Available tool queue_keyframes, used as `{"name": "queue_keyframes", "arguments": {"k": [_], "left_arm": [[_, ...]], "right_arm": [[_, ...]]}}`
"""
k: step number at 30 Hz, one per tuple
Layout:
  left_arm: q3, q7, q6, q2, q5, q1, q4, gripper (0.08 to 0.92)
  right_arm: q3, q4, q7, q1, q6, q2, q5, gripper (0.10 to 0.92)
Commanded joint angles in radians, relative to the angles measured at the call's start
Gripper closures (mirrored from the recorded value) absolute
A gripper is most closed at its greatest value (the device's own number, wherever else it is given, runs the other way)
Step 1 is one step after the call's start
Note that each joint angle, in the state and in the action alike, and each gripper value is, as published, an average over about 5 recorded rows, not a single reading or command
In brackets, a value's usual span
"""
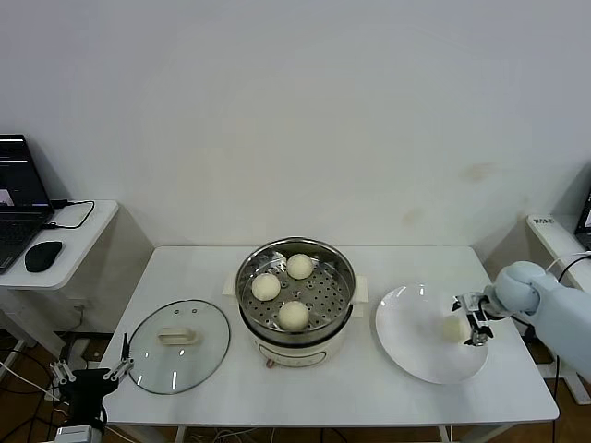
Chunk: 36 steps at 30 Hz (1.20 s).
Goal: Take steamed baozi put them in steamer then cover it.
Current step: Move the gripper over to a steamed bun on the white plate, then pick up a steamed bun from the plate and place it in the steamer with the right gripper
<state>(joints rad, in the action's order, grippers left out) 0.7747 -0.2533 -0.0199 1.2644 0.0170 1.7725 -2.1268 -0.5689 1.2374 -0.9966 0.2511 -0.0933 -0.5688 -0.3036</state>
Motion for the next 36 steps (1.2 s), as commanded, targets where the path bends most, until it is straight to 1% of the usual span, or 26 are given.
{"name": "queue_keyframes", "arguments": {"k": [1,12,19,23,28,32,36], "left_arm": [[-0.001,-0.001,0.0,0.003,0.002,-0.001,0.002,0.177],[0.004,-0.001,0.001,0.0,0.003,0.001,-0.003,0.177],[0.002,-0.002,0.001,-0.002,0.004,-0.003,-0.008,0.177],[-0.002,0.0,-0.001,-0.007,0.003,-0.01,-0.011,0.177],[-0.01,0.001,-0.003,-0.009,0.002,-0.018,-0.016,0.177],[-0.019,0.001,-0.003,-0.009,0.0,-0.021,-0.02,0.177],[-0.022,0.001,-0.003,-0.008,0.001,-0.025,-0.024,0.177]], "right_arm": [[0.025,-0.035,0.015,0.028,-0.002,-0.03,-0.019,0.245],[0.015,-0.024,-0.002,0.008,-0.003,-0.03,0.002,0.39],[-0.062,0.033,-0.018,-0.096,-0.029,0.02,0.061,0.428],[-0.187,0.105,-0.028,-0.247,-0.074,0.064,0.143,0.43],[-0.339,0.217,-0.037,-0.503,-0.15,0.09,0.283,0.424],[-0.509,0.306,-0.026,-0.737,-0.224,0.064,0.412,0.418],[-0.665,0.382,0.004,-0.956,-0.307,-0.014,0.542,0.415]]}}
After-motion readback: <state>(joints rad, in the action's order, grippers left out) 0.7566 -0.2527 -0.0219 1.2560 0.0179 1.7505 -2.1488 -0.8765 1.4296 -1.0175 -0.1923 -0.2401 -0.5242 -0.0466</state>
